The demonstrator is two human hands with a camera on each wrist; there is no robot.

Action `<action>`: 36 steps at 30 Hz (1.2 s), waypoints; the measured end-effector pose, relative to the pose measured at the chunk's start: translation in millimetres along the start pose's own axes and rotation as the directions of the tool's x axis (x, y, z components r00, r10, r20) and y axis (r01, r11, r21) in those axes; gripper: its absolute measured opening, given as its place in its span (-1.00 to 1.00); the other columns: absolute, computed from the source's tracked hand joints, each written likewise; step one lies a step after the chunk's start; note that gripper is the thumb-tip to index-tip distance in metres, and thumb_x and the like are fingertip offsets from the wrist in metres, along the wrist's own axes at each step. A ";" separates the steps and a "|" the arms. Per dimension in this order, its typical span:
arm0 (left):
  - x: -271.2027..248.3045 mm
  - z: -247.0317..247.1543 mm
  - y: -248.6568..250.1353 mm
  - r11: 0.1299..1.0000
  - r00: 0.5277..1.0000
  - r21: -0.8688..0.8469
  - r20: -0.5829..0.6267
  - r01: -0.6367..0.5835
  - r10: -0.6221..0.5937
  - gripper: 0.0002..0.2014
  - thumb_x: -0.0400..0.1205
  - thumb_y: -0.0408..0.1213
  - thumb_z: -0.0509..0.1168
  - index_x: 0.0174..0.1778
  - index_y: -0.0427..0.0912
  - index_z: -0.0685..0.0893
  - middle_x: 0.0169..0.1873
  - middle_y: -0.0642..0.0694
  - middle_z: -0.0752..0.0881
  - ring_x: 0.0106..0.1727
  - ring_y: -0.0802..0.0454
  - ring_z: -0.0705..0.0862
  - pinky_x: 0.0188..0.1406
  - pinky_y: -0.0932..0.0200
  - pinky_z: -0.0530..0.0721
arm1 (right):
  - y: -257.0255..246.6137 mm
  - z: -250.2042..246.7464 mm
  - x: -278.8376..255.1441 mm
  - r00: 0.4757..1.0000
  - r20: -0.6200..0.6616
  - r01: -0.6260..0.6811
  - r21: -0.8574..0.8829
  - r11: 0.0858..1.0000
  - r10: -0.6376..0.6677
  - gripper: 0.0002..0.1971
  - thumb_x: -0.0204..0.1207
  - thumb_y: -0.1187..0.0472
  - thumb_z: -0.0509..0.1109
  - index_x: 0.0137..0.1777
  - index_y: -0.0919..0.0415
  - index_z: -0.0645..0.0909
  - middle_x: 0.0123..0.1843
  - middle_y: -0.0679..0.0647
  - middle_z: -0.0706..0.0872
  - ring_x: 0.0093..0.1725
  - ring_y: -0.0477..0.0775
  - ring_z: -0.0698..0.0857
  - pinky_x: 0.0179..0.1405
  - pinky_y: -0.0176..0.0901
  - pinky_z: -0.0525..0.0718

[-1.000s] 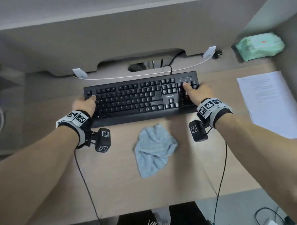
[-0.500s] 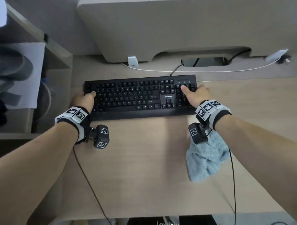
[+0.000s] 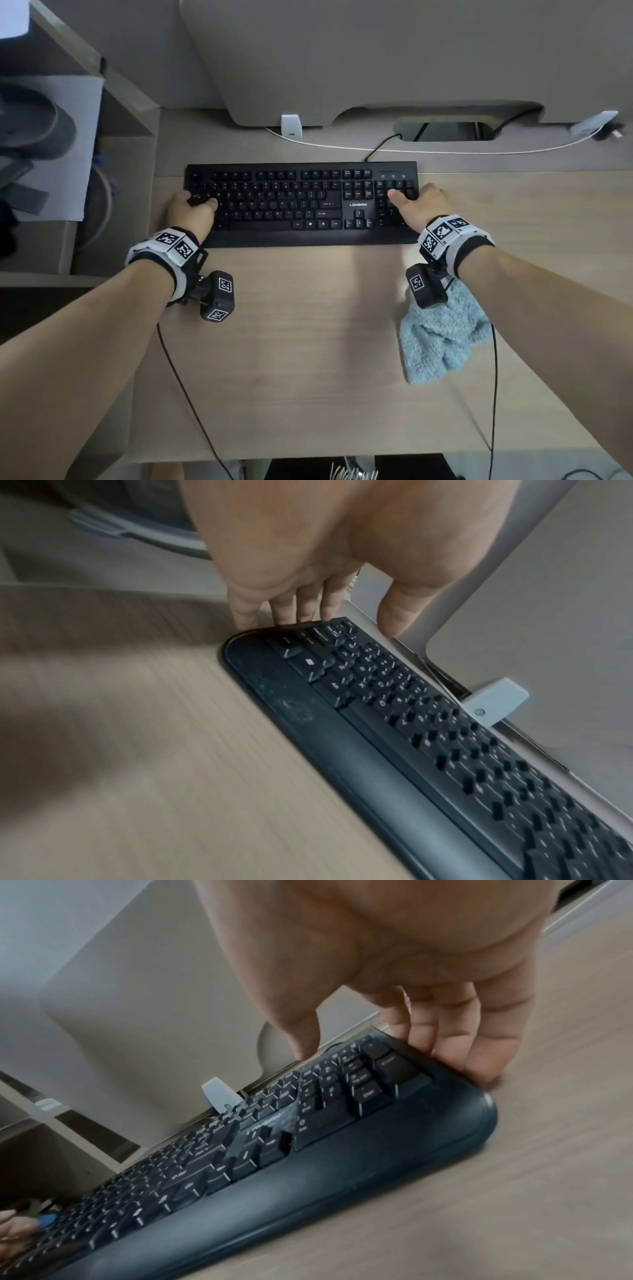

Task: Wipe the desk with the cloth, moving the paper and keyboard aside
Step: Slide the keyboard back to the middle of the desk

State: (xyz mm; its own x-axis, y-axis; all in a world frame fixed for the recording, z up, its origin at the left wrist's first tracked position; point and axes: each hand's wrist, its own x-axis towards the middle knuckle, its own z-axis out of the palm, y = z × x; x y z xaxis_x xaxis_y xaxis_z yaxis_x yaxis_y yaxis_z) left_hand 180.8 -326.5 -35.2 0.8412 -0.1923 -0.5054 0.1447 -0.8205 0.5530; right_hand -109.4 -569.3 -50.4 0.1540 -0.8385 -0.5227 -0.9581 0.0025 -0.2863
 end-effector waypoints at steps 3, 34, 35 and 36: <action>-22.6 6.4 4.1 0.999 0.998 0.027 -0.045 -0.039 0.040 -0.45 0.64 -0.12 0.32 0.54 -0.18 0.42 0.40 -0.17 0.58 0.38 -0.16 0.56 0.19 0.20 0.40 | 10.3 -13.5 -16.4 0.998 0.006 0.055 -0.053 0.997 -0.055 -0.23 0.55 -0.31 0.30 0.48 0.35 0.37 0.41 0.30 0.51 0.33 0.34 0.59 0.17 0.08 0.57; -230.8 -71.4 -220.3 0.990 0.978 -0.115 -0.182 0.078 -0.098 -0.80 0.63 -0.26 0.30 0.11 -0.23 0.71 0.05 -0.23 0.77 0.14 -0.20 0.70 0.09 0.17 0.51 | -63.5 119.4 -245.9 0.600 0.477 0.764 -0.105 0.636 -0.642 -0.58 0.41 0.06 0.49 0.26 0.11 0.61 0.11 0.12 0.74 0.06 0.19 0.71 0.01 -0.08 0.66; -230.9 -81.1 -232.0 0.988 0.977 -0.124 -0.183 0.091 -0.113 -0.83 0.63 -0.29 0.31 0.08 -0.23 0.71 0.01 -0.20 0.77 0.11 -0.19 0.70 0.04 0.19 0.49 | -78.5 134.5 -258.6 0.582 0.483 0.776 -0.089 0.624 -0.655 -0.56 0.39 0.04 0.50 0.27 0.10 0.61 0.11 0.11 0.75 0.07 0.20 0.72 0.02 -0.07 0.67; -229.8 -89.6 -245.6 0.987 0.977 -0.130 -0.181 0.094 -0.117 -0.85 0.62 -0.32 0.31 0.06 -0.20 0.71 -0.02 -0.17 0.77 0.09 -0.17 0.71 0.00 0.23 0.48 | -92.3 149.1 -271.2 0.561 0.484 0.792 -0.079 0.605 -0.672 -0.53 0.39 0.03 0.51 0.29 0.11 0.60 0.13 0.14 0.74 0.09 0.23 0.73 0.03 -0.05 0.68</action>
State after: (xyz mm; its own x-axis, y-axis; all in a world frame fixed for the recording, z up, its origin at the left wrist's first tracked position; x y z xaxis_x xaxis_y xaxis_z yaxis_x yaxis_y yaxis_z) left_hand -1.4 -32.6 4.4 0.8987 0.0057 -0.4385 0.2899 -0.7580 0.5843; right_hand -26.7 -260.9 -2.0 0.8467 -0.2084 -0.4895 -0.4768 -0.7056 -0.5242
